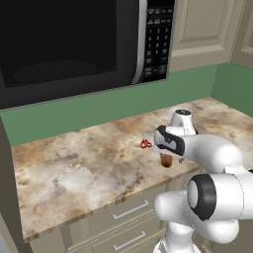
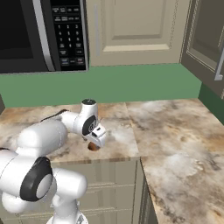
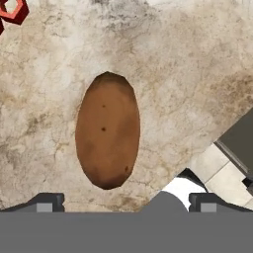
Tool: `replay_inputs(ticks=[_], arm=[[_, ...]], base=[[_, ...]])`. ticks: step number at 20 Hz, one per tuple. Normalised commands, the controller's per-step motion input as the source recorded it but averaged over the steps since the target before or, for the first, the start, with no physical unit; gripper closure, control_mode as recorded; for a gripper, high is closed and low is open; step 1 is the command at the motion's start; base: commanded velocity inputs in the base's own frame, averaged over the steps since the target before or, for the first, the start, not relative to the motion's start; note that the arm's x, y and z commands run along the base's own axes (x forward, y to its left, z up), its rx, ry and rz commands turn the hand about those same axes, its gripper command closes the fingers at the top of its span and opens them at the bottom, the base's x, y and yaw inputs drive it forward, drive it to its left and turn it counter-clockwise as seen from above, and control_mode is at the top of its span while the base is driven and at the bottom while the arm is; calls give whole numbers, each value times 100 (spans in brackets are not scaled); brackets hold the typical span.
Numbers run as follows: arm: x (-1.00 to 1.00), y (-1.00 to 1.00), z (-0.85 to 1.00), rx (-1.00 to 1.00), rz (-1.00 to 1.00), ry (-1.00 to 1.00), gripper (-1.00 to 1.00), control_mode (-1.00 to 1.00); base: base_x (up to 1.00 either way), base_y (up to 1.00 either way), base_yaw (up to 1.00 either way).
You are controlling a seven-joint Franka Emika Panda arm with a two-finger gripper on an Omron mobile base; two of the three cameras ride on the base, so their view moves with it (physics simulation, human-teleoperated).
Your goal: Place the bell pepper and potato inside the fridge drawer. Close the drawer after placing the vegetables.
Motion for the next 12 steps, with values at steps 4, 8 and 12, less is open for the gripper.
replay_inputs(ticks=[4,8,12], arm=[[18,0,-26,1,0,0,-100,-100],[19,0,-29,1,0,0,-100,-100],[18,0,-31,0,0,0,-100,-100]], base=[[0,0,0],[0,0,0],[0,0,0]])
